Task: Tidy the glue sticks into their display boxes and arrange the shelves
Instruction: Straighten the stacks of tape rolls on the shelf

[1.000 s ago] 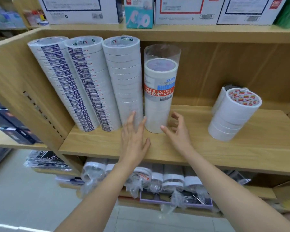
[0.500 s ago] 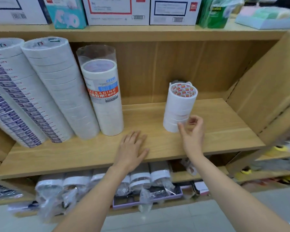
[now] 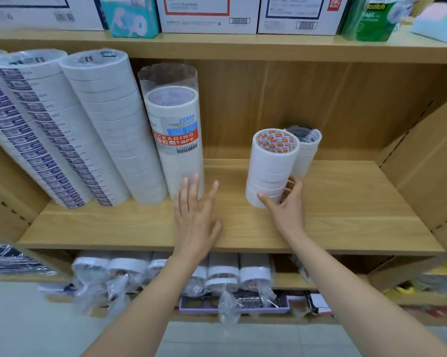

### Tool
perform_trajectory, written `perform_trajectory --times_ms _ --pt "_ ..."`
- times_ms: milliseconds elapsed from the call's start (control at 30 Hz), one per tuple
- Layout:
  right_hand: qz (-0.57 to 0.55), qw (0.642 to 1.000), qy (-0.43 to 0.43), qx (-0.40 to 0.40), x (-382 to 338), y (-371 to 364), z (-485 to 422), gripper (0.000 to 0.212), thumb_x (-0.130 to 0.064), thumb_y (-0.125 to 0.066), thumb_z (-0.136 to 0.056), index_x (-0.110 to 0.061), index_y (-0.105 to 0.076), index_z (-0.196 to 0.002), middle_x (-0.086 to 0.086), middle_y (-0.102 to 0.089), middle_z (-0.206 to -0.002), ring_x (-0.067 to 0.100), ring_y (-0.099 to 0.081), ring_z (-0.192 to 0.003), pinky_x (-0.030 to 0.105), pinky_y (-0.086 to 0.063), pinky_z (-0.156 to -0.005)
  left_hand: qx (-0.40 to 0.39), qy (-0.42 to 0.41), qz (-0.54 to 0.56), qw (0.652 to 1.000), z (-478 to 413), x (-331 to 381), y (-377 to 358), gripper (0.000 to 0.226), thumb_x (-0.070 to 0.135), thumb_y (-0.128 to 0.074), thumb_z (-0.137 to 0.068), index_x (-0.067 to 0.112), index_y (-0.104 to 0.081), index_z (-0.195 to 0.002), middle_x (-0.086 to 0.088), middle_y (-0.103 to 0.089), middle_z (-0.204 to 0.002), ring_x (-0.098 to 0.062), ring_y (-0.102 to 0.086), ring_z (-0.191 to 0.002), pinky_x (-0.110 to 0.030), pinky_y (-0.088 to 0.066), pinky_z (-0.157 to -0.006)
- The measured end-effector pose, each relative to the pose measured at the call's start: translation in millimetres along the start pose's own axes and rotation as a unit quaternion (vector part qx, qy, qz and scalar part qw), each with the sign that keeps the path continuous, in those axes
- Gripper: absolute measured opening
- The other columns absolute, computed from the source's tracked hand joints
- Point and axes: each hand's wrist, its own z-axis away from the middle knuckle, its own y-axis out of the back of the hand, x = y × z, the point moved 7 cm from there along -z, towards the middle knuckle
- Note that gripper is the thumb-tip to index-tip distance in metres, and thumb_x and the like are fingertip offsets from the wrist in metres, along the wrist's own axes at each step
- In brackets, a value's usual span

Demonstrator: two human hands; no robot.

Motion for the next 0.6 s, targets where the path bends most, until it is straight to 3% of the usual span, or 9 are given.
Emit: perform_trajectory --times_ms 100,267,467,600 --pt "-0.008 1.0 0.01 -0.023 -7 -19 1 0.088 -0.054 -0.078 -0.059 -0.03 -0.032 -0.13 -0.001 -0.052 -0.133 0.019 -0.056 -0.116 0.046 -0.051 -0.095 0.027 0.046 -0.027 0.998 -3 -12 7 0.094 0.025 -0.07 -0.079 0.019 -0.018 -0.157 -0.02 0.003 -0.162 -0.036 0.006 -0.15 -0.051 -0.003 -0.121" --pt "-0.011 0.997 0.032 -0.068 -18 -48 -1 0.092 -0.056 -0.078 -0.06 -0.025 -0.032 -0.133 0.002 -0.051 -0.134 0.019 -0.058 -0.115 0.046 -0.05 -0.095 -0.005 0.057 -0.041 0.998 -4 -24 1 0.1 0.021 -0.071 -0.077 0.016 -0.011 -0.157 -0.017 0.009 -0.162 -0.032 0.01 -0.151 -0.053 -0.01 -0.121" --pt "-0.014 0.992 0.054 -0.109 -28 -74 -5 0.088 -0.036 -0.085 -0.07 -0.018 -0.032 -0.139 0.003 -0.051 -0.139 0.017 -0.057 -0.118 0.045 -0.049 -0.099 -0.023 0.055 -0.038 0.997 -4 -30 3 0.101 0.019 -0.07 -0.079 0.018 -0.007 -0.158 -0.015 0.01 -0.163 -0.031 0.011 -0.151 -0.048 -0.005 -0.122" --pt "-0.009 0.993 0.059 -0.106 -27 -78 -4 0.087 -0.038 -0.085 -0.069 -0.019 -0.034 -0.137 0.002 -0.052 -0.137 0.016 -0.057 -0.116 0.045 -0.05 -0.097 -0.029 0.049 -0.035 0.998 -2 -31 4 0.1 0.018 -0.068 -0.079 0.019 -0.007 -0.158 -0.014 0.013 -0.163 -0.031 0.011 -0.151 -0.049 -0.006 -0.122"
